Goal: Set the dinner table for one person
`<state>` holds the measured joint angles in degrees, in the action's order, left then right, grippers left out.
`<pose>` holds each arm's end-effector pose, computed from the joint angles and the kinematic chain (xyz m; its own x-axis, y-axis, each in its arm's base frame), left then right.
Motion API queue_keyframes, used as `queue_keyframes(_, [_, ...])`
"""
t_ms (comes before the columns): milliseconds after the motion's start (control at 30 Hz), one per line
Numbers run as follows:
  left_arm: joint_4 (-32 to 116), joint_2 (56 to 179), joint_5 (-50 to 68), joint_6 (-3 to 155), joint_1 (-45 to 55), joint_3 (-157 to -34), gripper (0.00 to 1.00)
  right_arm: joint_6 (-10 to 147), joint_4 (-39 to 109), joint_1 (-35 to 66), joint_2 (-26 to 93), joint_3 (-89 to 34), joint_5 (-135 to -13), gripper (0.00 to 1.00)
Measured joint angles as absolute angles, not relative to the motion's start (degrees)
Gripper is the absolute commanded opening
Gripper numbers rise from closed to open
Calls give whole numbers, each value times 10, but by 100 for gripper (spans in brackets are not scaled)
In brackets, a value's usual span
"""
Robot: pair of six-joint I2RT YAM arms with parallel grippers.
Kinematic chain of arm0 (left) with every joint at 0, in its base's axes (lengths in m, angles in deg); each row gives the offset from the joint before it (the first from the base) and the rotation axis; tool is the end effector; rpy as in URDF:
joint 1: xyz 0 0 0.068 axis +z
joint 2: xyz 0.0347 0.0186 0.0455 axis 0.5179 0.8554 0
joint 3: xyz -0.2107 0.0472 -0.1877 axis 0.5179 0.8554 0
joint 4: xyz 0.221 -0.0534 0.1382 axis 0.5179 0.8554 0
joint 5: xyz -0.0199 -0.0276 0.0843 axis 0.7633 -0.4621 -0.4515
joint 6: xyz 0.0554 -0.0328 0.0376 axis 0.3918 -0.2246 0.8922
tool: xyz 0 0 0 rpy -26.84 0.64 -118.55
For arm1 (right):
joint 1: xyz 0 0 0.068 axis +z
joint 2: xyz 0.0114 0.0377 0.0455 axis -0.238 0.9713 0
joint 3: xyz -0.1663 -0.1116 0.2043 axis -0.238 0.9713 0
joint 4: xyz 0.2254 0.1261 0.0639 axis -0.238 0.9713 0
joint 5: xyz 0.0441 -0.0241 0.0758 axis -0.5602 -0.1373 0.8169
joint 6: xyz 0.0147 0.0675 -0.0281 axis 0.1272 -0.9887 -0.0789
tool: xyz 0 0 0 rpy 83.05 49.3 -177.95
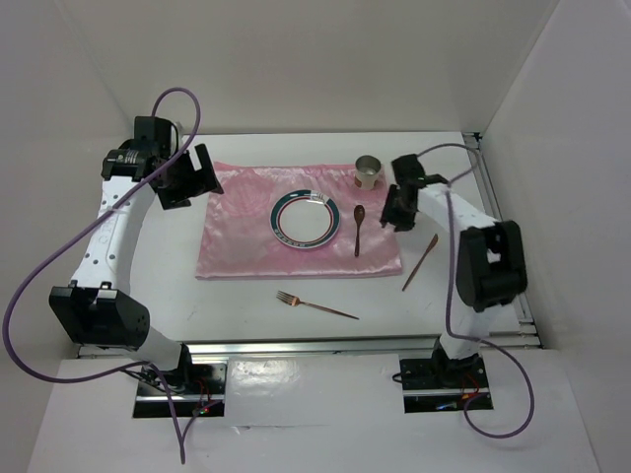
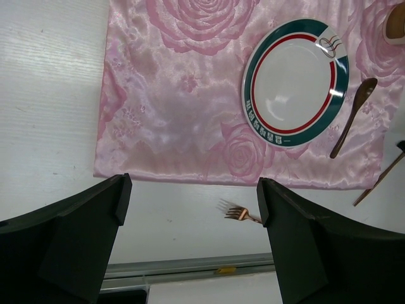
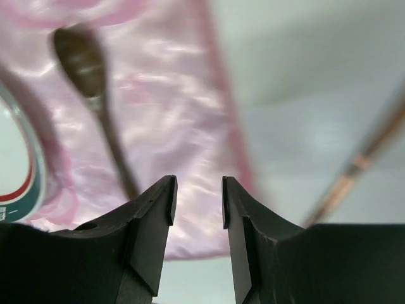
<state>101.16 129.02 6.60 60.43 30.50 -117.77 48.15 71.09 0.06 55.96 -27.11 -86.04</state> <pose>0.3315 -0.0106 0.3808 -0.7116 -0.4418 -0.5463 -0.2716 0.8901 -0.3660 0.3810 0.0894 0.1961 -0.8766 0.2557 -0.4077 0.2161 0.9661 0.1413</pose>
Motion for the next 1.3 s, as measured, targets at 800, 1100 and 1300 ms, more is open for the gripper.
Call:
queue_keyframes(800, [967, 1288, 58, 551, 189, -1033, 100, 448, 632, -176, 428, -2, -796, 41])
queue_keyframes(1100, [955, 1288, 58, 525, 156, -1012, 99, 440, 621, -164, 455, -28, -811, 1])
queue_keyframes(1300, [950, 1288, 53, 518, 151, -1028, 99, 436, 630, -143, 445, -31, -854, 0])
